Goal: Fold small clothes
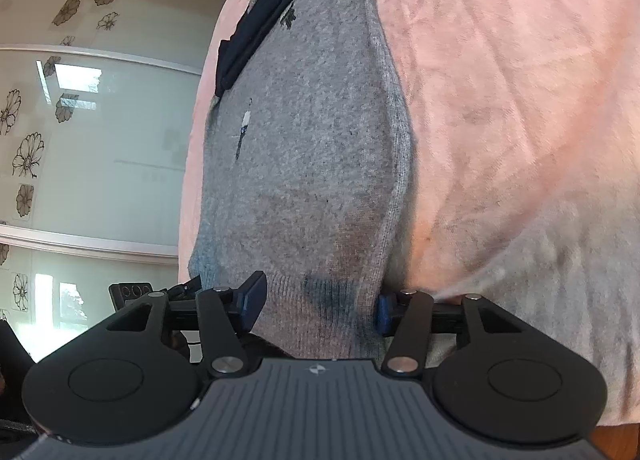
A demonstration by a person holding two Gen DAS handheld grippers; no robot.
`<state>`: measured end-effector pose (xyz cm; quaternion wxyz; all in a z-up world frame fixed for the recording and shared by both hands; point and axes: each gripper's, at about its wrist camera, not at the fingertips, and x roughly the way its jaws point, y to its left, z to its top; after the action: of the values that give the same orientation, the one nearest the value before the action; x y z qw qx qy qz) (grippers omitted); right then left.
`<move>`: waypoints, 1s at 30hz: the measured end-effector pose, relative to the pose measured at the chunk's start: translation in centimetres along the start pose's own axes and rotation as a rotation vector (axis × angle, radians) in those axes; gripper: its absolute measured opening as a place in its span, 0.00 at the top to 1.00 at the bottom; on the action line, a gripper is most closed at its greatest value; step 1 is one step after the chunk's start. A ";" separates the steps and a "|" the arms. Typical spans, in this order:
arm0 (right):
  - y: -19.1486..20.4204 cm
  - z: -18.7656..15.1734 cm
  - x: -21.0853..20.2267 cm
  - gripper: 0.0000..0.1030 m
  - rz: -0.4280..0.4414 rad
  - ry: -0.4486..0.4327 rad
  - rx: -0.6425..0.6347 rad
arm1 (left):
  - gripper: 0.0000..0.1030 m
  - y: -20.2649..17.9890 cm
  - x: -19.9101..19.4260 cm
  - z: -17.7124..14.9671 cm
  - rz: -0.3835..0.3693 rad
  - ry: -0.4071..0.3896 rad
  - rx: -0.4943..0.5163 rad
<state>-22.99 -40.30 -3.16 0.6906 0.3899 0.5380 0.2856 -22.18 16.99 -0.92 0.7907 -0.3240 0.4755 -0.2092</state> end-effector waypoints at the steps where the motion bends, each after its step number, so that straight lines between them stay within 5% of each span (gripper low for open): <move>1: 0.3 -0.1 0.0 0.59 -0.028 -0.002 -0.021 | 0.94 -0.2 -0.2 0.0 0.002 -0.015 0.006; 2: 0.5 -0.1 0.2 0.90 -0.062 0.006 -0.040 | 0.95 -0.3 -0.6 0.0 -0.017 -0.027 0.010; 5: 1.0 -0.2 0.3 0.89 -0.064 -0.006 -0.047 | 0.95 -1.6 -2.5 0.8 -0.086 -0.093 0.049; 10: 3.3 2.3 -1.9 0.89 0.096 -0.153 -0.097 | 0.95 -4.0 -3.8 6.1 -0.215 -0.263 0.106; 16: 3.4 13.6 -1.1 0.89 0.286 -0.372 -0.106 | 0.95 -6.2 3.7 18.0 -0.296 -0.382 0.150; 21: 1.6 26.4 2.4 0.89 0.313 -0.482 -0.005 | 0.95 -7.3 10.4 28.6 -0.197 -0.448 0.166; 27: -2.2 37.2 7.5 0.84 0.217 -0.489 0.168 | 0.95 -5.4 17.3 36.9 0.094 -0.420 0.037; 28: -2.8 37.9 8.0 0.78 0.198 -0.497 0.201 | 0.94 -4.7 17.7 37.4 0.083 -0.390 -0.008; 30: -3.3 38.3 8.2 0.47 0.214 -0.532 0.224 | 0.89 -3.8 17.6 37.6 0.040 -0.376 -0.041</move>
<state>16.01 -44.24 -5.71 0.7260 0.5792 0.3222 0.1835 19.20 14.84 3.67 0.8630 -0.3637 0.3298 -0.1194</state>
